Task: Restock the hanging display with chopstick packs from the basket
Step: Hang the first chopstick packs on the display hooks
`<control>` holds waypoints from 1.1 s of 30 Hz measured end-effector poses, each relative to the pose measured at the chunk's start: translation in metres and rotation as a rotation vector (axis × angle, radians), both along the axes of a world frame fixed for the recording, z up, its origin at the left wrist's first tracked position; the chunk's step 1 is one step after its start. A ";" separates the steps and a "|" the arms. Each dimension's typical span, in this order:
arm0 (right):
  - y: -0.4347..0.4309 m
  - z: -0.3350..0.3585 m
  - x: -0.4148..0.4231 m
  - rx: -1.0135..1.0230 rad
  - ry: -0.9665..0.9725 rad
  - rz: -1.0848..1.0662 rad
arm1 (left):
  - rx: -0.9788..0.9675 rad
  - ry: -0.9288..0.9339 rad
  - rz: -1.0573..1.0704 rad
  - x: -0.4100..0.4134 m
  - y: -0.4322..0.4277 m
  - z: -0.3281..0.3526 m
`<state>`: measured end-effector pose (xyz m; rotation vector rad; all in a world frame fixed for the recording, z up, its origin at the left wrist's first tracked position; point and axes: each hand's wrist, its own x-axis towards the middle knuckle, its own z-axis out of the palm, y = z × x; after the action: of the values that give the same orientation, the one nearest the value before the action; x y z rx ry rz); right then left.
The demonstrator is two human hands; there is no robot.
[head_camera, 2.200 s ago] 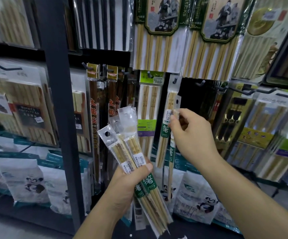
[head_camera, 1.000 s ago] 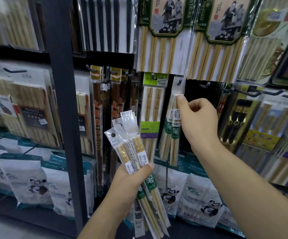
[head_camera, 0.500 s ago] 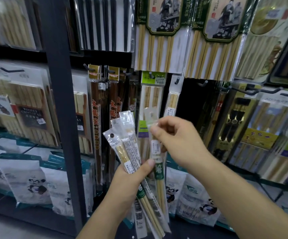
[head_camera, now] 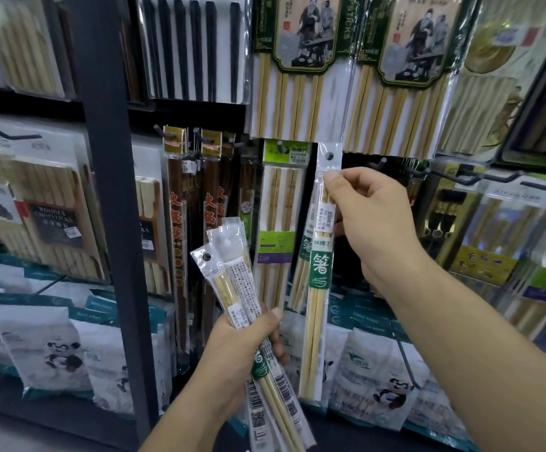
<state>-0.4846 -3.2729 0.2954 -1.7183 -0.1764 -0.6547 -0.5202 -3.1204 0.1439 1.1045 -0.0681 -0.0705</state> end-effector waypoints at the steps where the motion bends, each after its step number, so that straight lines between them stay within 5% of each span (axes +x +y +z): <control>1: 0.000 0.000 0.001 0.012 0.012 0.000 | 0.001 -0.004 -0.007 0.000 0.000 0.000; 11: 0.002 0.000 0.004 0.117 0.060 0.040 | 0.058 -0.023 -0.039 -0.001 0.002 0.000; 27: -0.006 -0.025 0.005 -0.177 -0.030 -0.245 | 0.102 -0.081 -0.041 0.003 0.006 -0.004; 33: 0.026 -0.051 -0.021 -0.468 0.129 0.178 | 0.097 -0.139 -0.047 -0.001 0.002 -0.002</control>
<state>-0.5054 -3.2466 0.2449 -2.1555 -0.4119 -0.3855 -0.5213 -3.1183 0.1418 1.2038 -0.2170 -0.0390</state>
